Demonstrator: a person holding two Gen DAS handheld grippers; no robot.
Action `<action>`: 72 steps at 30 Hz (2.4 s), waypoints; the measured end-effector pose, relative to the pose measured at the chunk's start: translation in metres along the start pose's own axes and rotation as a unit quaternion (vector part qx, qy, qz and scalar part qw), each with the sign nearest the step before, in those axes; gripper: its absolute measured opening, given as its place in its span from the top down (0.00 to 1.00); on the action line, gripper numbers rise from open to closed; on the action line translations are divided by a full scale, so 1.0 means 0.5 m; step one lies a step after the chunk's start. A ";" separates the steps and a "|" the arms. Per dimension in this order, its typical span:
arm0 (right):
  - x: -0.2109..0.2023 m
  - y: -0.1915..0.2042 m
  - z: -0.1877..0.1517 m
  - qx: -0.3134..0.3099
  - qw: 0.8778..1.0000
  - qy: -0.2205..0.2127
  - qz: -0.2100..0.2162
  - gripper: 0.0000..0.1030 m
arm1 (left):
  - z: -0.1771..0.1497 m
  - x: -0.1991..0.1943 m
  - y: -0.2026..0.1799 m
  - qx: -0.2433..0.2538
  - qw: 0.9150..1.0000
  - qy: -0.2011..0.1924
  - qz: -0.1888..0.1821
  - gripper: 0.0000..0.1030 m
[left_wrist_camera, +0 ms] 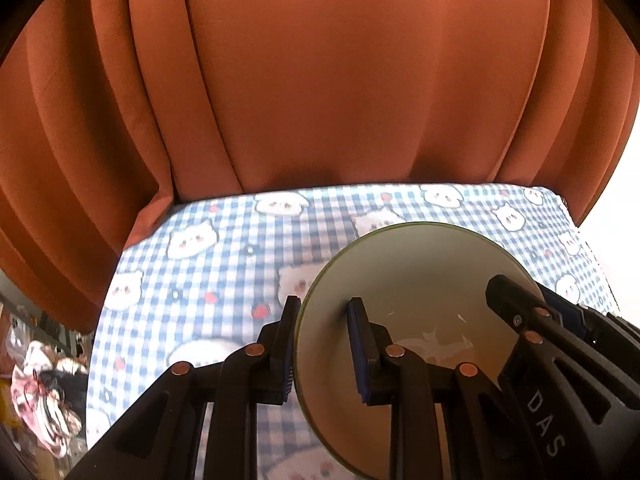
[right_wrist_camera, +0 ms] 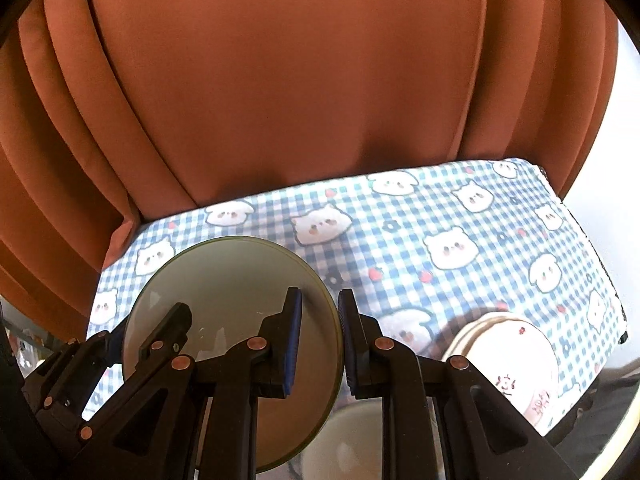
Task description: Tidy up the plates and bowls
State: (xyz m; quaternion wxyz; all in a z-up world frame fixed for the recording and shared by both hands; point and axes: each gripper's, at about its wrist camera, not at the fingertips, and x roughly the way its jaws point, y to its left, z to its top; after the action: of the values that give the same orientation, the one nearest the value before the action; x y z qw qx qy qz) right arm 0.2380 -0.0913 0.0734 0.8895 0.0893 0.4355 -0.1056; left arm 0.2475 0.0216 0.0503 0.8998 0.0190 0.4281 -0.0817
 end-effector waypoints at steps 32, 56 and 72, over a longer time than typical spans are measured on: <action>0.019 -0.186 -0.180 -0.094 0.991 0.074 0.053 0.78 | -0.220 0.002 -0.171 -0.083 0.993 0.067 0.055 0.77; 0.091 -0.163 -0.183 -0.165 0.979 0.092 0.081 0.78 | -0.240 0.059 -0.156 -0.114 0.985 0.095 0.086 0.77; 0.080 -0.182 -0.195 -0.147 0.982 0.093 0.080 0.77 | -0.243 0.060 -0.166 -0.091 0.989 0.103 0.052 0.51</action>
State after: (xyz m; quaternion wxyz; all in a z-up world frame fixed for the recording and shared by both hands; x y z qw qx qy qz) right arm 0.1640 -0.1585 -0.0237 0.8541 0.0017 0.5185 0.0397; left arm 0.1593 -0.0515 -0.0469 0.8519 -0.0321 0.5226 0.0072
